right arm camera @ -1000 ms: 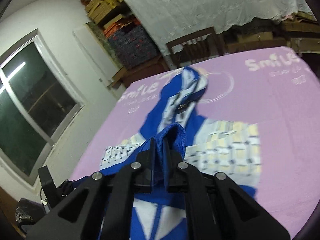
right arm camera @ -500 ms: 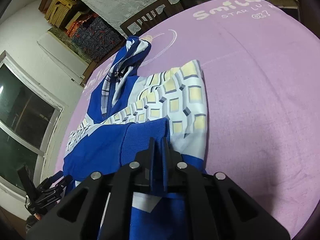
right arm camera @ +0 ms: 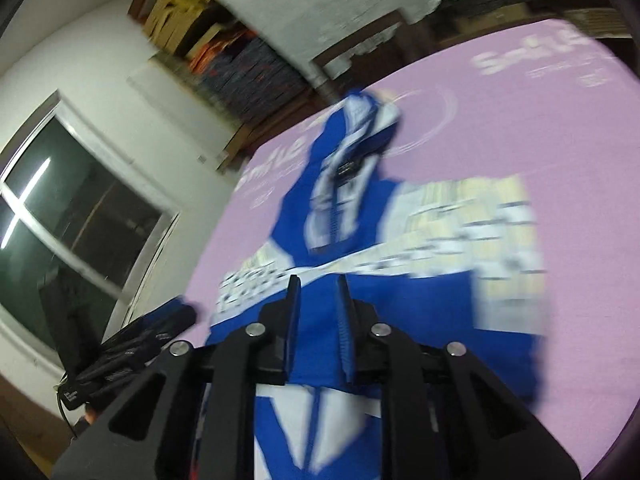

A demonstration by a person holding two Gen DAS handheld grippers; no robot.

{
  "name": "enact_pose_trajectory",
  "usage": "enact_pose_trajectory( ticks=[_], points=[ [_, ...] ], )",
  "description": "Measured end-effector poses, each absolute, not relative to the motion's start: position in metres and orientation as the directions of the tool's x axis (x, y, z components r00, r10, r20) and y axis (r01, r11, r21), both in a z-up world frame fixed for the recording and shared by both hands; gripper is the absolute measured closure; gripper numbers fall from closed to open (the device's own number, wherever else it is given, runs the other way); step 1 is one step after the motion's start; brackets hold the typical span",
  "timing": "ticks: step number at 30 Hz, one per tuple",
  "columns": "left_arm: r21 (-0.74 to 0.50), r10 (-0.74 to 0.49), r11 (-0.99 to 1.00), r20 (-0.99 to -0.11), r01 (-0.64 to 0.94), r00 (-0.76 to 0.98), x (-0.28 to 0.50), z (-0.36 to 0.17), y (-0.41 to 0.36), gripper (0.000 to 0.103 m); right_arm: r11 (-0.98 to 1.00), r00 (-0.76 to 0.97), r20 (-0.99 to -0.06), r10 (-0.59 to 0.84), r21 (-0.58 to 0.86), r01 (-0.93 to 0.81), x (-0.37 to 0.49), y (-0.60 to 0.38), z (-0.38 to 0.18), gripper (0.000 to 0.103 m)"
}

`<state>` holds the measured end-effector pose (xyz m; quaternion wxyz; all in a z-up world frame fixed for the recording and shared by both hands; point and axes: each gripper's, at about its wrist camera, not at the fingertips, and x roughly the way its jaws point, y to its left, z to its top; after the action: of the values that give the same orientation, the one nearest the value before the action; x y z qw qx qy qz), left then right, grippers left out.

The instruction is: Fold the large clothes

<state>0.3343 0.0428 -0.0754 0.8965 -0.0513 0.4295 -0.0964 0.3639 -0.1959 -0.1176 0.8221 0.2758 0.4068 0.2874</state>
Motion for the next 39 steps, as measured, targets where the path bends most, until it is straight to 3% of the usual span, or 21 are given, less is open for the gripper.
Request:
enact_pose_trajectory(
  ticks=[6,9,13,15,17,19,21,24,27,33,35,37,39],
  points=[
    [-0.105,-0.136,0.991,-0.796,0.087,0.589,0.354,-0.119,0.047,0.020,0.675,0.414,-0.562,0.716,0.709,-0.206,0.385,-0.165,-0.154,0.087],
    [-0.102,-0.140,0.990,-0.794,0.096,0.591,0.350,-0.117,0.056,0.021,0.683,0.410,-0.580,0.704,0.712,-0.167,0.387,-0.180,-0.173,0.103],
    [-0.056,-0.074,0.997,-0.794,0.048,0.603,0.345,-0.115,0.070,0.019,0.631,0.417,-0.534,0.736,0.764,-0.134,0.380,-0.221,-0.185,0.103],
    [-0.100,-0.097,0.995,-0.800,0.027,0.593,0.343,-0.116,0.084,0.017,0.606,0.418,-0.511,0.751,0.784,-0.131,0.377,-0.235,-0.188,0.103],
    [-0.134,-0.103,0.991,-0.798,-0.008,0.593,0.337,-0.114,0.100,0.018,0.614,0.437,-0.519,0.735,0.783,-0.102,0.371,-0.252,-0.190,0.103],
    [-0.087,-0.022,0.993,-0.806,-0.083,0.591,0.331,-0.115,0.114,0.018,0.627,0.454,-0.527,0.718,0.773,-0.094,0.365,-0.263,-0.189,0.103],
    [-0.150,-0.065,0.984,-0.812,-0.100,0.580,0.325,-0.118,0.130,0.018,0.651,0.475,-0.547,0.689,0.756,-0.074,0.361,-0.272,-0.189,0.103],
    [-0.134,-0.029,0.982,-0.806,-0.134,0.592,0.314,-0.113,0.140,0.018,0.655,0.503,-0.569,0.650,0.755,0.007,0.352,-0.297,-0.198,0.103],
    [-0.171,-0.058,0.977,-0.788,-0.127,0.612,0.305,-0.105,0.140,0.021,0.672,0.545,-0.561,0.622,0.740,-0.005,0.337,-0.303,-0.185,0.095],
    [-0.133,-0.110,0.991,-0.750,0.015,0.653,0.300,-0.078,0.088,0.019,0.724,0.557,-0.558,0.615,0.680,-0.118,0.335,-0.279,-0.134,0.092],
    [-0.061,-0.086,0.996,-0.744,0.061,0.662,0.307,-0.075,0.062,0.019,0.740,0.566,-0.562,0.603,0.658,-0.135,0.347,-0.268,-0.111,0.079],
    [-0.014,-0.066,0.996,-0.753,0.085,0.654,0.315,-0.083,0.049,0.018,0.764,0.586,-0.569,0.576,0.630,-0.140,0.362,-0.257,-0.090,0.060],
    [0.006,-0.047,0.996,-0.786,0.084,0.616,0.328,-0.103,0.047,0.018,0.787,0.600,-0.583,0.548,0.603,-0.134,0.380,-0.247,-0.079,0.058]
  ],
)
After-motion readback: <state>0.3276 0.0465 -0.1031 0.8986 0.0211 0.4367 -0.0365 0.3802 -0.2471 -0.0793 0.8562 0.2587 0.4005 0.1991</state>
